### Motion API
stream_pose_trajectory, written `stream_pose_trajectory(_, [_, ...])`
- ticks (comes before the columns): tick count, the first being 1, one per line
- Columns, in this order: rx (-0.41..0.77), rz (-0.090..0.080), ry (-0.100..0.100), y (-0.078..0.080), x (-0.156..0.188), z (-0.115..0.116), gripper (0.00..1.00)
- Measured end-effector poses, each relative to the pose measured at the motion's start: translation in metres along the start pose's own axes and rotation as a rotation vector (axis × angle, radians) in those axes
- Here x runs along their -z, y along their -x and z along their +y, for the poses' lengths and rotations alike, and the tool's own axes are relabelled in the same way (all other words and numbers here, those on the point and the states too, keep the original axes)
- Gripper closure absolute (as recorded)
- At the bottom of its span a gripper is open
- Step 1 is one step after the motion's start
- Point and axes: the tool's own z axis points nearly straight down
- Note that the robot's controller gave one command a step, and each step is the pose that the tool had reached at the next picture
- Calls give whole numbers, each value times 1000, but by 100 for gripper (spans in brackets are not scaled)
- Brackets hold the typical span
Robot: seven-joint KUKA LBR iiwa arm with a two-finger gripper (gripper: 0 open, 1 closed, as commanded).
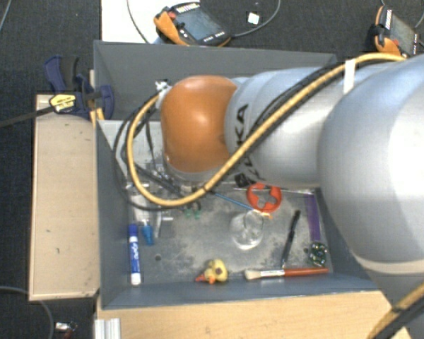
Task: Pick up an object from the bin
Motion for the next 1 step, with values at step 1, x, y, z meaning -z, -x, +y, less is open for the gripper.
stream_pose_trajectory(1, [-6, -7, 2, 2, 4, -1, 0])
